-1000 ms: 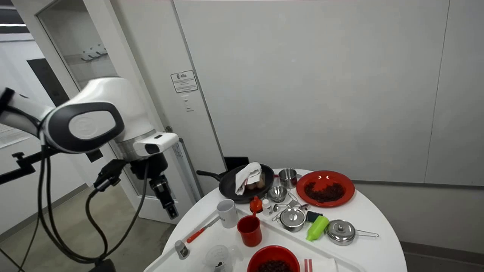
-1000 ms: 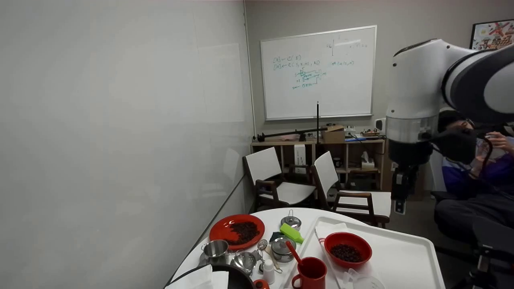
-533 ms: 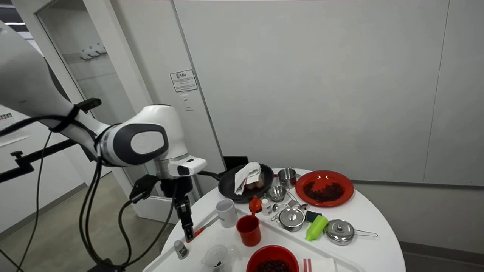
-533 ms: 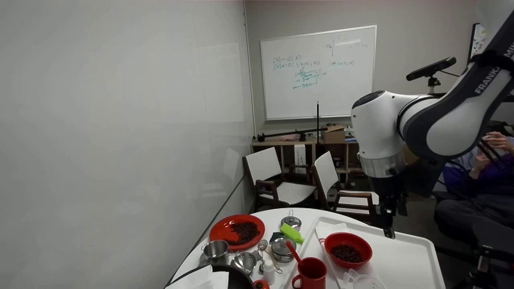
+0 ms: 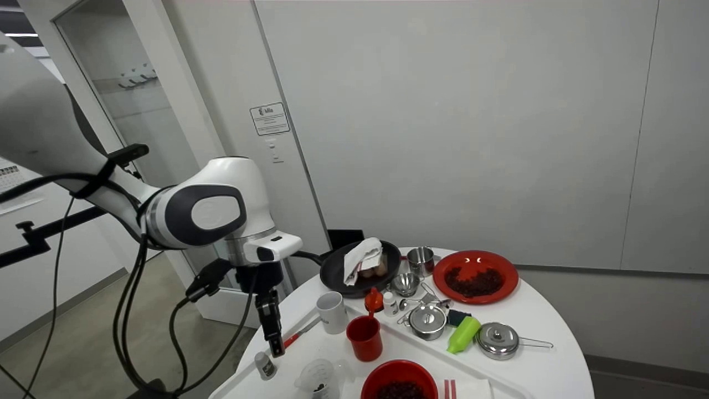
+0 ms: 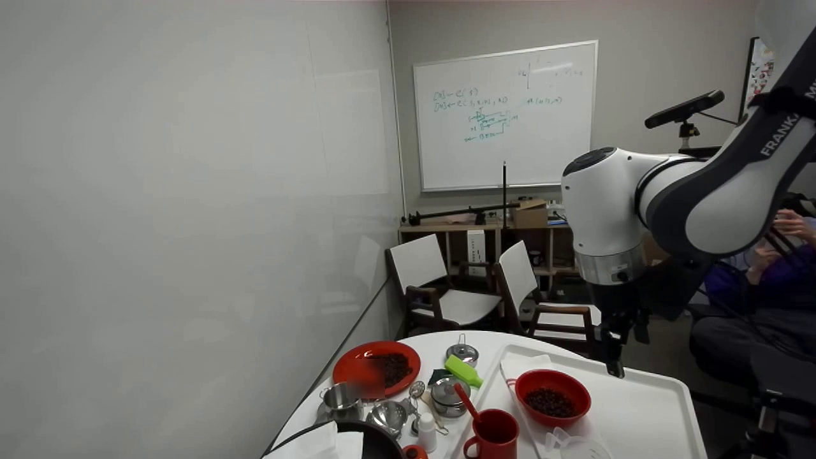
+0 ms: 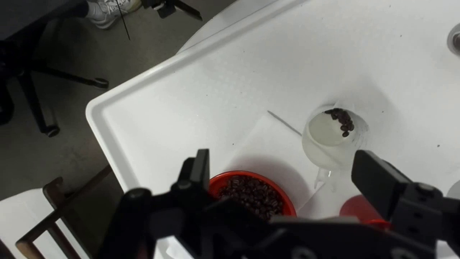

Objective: Pour the contents of the jug into the red bowl

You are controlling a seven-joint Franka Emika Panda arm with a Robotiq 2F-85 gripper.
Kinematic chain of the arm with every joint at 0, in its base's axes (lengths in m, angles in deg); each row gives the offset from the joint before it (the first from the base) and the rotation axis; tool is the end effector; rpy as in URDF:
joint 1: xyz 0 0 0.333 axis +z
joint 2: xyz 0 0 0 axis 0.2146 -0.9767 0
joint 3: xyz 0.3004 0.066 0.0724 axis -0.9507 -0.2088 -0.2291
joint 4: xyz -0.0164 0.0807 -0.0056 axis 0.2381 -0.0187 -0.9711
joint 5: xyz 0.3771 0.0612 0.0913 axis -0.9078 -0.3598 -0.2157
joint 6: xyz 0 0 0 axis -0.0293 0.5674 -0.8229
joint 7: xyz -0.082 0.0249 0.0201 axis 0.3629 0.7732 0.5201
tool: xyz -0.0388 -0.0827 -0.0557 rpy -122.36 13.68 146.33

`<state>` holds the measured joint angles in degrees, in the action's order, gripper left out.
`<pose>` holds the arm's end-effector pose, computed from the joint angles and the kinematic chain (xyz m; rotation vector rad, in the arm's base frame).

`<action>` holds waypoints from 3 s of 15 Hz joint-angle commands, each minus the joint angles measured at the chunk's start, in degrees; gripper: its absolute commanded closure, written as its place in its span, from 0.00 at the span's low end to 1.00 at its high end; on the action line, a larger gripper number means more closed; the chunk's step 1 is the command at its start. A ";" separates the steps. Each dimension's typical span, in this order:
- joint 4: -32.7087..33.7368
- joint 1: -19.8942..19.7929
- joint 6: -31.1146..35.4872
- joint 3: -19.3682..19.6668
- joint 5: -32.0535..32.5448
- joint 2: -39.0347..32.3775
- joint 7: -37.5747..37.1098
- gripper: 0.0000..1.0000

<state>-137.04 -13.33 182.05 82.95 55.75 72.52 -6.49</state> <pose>0.4309 0.0147 0.2262 2.8490 -0.5516 -0.2030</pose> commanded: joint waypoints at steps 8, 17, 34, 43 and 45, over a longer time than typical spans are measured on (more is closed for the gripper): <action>11.51 2.69 4.21 4.41 7.20 -17.26 -11.19 0.00; 25.66 1.63 -5.40 4.45 -9.71 -30.76 15.29 0.00; 29.04 7.42 -3.50 6.19 -16.96 -34.04 14.19 0.00; 26.06 10.73 5.77 10.29 -16.70 -35.56 6.62 0.00; 25.36 11.25 9.97 11.23 -17.26 -36.49 4.67 0.00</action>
<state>-110.52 -3.99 186.47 92.18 39.22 37.37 1.66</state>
